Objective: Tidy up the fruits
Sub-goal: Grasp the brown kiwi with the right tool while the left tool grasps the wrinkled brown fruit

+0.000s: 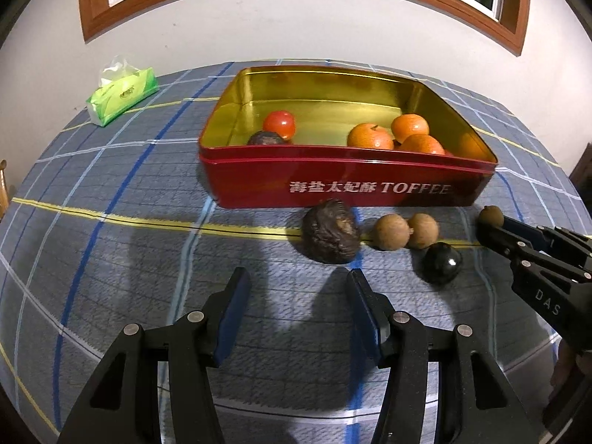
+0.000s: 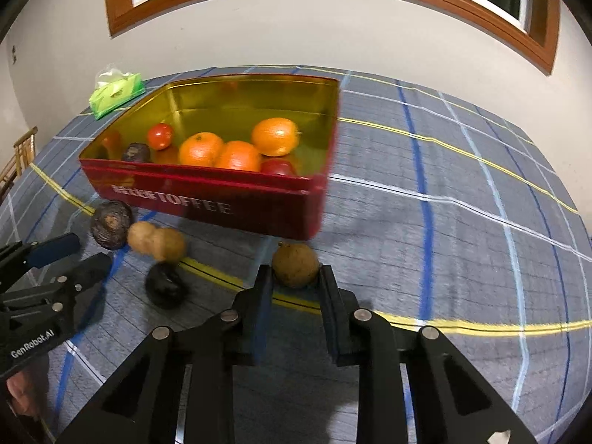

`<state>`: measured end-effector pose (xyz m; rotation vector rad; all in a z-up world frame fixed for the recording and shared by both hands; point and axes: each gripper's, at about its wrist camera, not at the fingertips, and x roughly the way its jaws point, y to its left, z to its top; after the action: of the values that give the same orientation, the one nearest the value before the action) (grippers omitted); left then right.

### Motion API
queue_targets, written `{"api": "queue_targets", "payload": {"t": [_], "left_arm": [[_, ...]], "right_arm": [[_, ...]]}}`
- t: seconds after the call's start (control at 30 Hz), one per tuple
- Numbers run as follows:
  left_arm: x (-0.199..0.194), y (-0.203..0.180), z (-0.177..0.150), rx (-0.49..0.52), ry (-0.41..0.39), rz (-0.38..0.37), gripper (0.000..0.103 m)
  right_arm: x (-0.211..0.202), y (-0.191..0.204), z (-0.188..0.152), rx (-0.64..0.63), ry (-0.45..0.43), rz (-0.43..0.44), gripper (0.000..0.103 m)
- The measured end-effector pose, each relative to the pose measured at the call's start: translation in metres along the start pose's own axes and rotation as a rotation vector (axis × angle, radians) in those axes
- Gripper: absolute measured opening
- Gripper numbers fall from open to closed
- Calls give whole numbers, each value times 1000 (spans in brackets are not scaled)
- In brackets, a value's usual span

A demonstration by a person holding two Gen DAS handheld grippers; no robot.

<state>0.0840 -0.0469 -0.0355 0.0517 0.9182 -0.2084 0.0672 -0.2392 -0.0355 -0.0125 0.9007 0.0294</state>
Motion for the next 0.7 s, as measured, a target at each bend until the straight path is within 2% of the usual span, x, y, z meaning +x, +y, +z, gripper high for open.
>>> {"api": "queue_targets", "payload": {"t": [0.33, 0.7], "left_arm": [[6, -6, 7, -9, -11, -10, 55], [17, -8, 18, 7, -28, 19, 55]], "right_arm": [[-2, -11, -4, 30, -4, -24, 23], [-2, -10, -3, 30, -4, -26, 23]]}}
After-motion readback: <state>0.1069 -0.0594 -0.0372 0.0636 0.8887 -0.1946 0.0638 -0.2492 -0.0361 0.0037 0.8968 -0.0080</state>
